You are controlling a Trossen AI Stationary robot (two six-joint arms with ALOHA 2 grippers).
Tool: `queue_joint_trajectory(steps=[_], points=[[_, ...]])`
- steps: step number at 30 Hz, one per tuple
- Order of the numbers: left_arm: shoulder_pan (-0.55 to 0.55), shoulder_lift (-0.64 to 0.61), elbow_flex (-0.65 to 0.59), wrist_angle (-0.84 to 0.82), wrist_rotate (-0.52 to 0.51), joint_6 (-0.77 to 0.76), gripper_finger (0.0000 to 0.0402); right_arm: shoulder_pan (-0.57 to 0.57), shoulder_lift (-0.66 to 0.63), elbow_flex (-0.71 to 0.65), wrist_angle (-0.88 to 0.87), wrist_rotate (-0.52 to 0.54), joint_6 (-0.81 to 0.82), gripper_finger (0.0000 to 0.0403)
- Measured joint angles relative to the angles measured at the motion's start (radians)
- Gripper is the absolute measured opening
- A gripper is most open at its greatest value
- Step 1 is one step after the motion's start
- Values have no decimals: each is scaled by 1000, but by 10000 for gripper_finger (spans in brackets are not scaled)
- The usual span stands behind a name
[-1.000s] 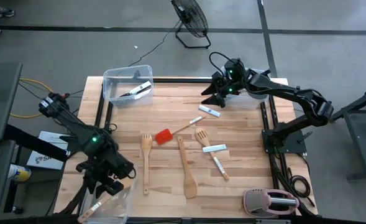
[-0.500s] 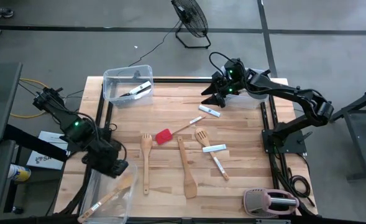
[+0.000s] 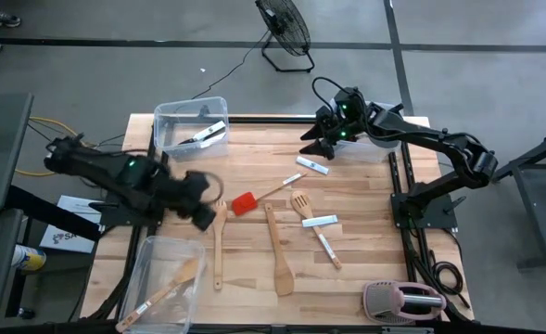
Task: Pick & Place Kitchen Items
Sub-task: Put the red spatula into the top right transparent bin
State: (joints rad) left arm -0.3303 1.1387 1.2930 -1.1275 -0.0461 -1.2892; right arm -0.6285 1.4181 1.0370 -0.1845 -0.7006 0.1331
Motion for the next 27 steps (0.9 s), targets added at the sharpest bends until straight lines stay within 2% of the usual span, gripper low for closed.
queue_joint_trajectory(steps=[7, 14, 17, 20, 23, 27], points=[[257, 80, 0, 67, -25, 438, 133, -1, 0, 0, -1, 3, 75, 325], [392, 253, 1, 219, -28, 755, 133, -1, -2, 0, -12, -6, 156, 325], [420, 339, 1, 245, -28, 832, 135, -2, -22, -1, -54, 4, 158, 325], [446, 427, 0, 249, -22, 847, 147, -2, -61, -1, -98, 50, 147, 325], [467, 509, 0, 270, -8, 848, 170, -3, -112, -1, -133, 113, 125, 325], [489, 605, 0, 324, 63, 853, 202, -3, -179, -1, -147, 173, 109, 325]])
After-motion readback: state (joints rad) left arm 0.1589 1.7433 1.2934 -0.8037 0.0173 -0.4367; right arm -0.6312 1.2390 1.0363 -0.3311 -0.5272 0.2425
